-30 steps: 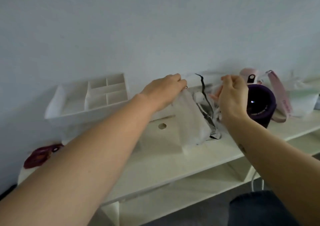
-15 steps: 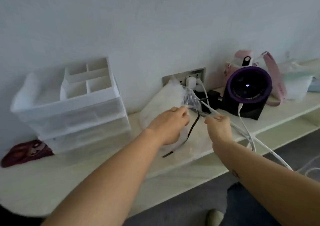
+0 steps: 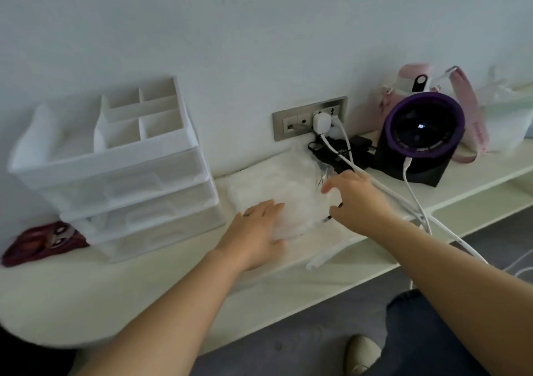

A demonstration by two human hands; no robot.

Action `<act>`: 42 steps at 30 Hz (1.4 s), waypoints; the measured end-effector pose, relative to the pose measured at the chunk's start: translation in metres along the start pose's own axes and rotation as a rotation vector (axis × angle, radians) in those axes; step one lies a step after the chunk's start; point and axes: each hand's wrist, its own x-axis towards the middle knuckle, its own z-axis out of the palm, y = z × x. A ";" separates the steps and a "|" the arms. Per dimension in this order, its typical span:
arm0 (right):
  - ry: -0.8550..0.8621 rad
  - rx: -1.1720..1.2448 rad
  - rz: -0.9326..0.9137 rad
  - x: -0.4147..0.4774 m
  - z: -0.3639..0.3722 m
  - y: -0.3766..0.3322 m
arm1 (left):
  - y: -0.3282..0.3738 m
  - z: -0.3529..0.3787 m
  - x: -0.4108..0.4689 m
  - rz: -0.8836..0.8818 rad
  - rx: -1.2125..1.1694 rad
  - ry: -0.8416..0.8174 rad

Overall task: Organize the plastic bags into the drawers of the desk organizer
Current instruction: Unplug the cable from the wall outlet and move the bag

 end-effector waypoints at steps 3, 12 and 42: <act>-0.068 -0.114 -0.042 0.002 0.005 0.000 | -0.007 0.000 -0.005 0.003 -0.088 0.012; 0.228 0.178 -0.051 0.014 0.000 0.004 | -0.004 -0.008 -0.009 0.002 -0.288 0.229; -0.129 -0.184 -0.374 -0.006 0.016 -0.036 | -0.006 -0.008 -0.006 -0.148 -0.610 0.381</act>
